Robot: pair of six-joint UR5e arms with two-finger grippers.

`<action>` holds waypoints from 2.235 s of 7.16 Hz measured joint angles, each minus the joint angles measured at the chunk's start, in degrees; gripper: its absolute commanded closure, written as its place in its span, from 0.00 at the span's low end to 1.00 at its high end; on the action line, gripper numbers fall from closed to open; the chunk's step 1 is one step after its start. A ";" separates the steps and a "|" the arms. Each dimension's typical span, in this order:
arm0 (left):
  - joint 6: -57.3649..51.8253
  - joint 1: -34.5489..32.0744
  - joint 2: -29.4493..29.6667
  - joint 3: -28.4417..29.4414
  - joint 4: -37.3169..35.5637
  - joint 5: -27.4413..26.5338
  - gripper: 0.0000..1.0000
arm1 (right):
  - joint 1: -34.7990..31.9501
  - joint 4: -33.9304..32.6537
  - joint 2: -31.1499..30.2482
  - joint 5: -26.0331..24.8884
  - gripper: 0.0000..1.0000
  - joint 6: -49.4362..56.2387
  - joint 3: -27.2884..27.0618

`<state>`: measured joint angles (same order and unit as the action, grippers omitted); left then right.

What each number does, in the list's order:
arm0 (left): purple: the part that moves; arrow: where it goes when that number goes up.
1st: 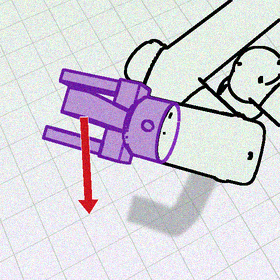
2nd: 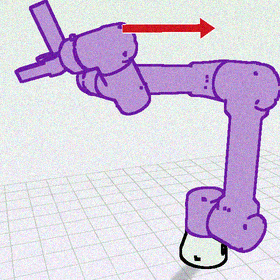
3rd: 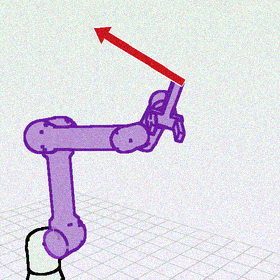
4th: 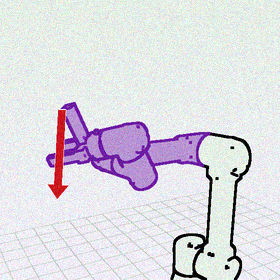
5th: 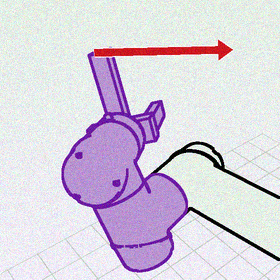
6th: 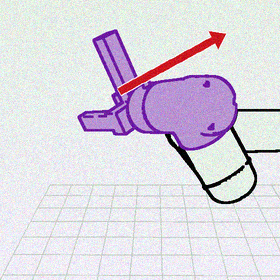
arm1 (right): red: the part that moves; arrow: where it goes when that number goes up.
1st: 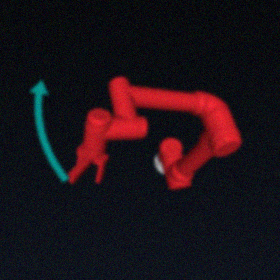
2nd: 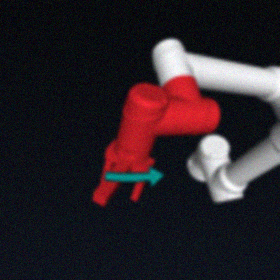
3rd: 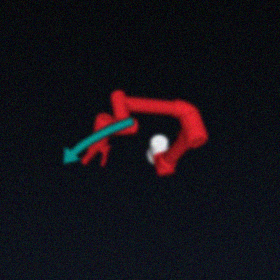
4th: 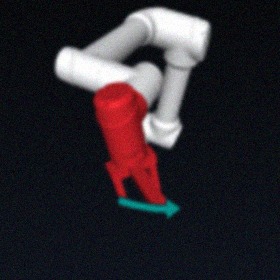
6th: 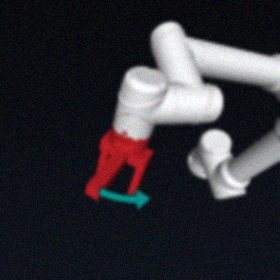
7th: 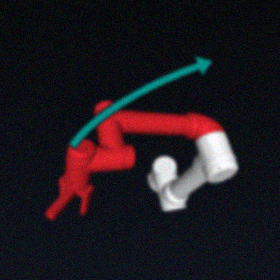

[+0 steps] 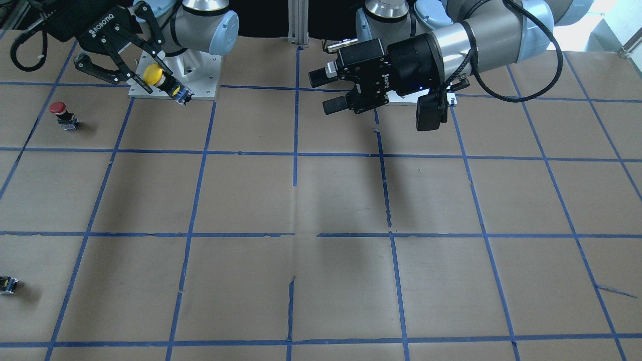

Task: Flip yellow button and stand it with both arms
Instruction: 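Carry the button with the right gripper and lower it upright beside the green button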

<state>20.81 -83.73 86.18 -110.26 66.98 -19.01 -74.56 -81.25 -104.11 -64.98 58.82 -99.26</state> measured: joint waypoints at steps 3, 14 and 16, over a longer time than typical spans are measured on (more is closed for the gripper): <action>-1.07 1.62 0.61 0.71 -0.41 -15.77 0.00 | 6.34 -9.52 -0.14 -10.99 0.71 28.06 -10.06; -15.55 -5.53 6.48 22.42 24.19 -69.54 0.00 | 35.90 -48.53 22.86 -6.74 0.56 78.55 -20.50; -15.70 -5.62 6.29 23.21 24.43 -69.27 0.00 | 35.96 -48.53 24.13 -6.87 0.15 78.27 -20.64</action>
<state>5.12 -89.35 92.46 -87.06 91.41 -88.29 -38.60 -129.78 -79.98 -71.84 137.08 -119.91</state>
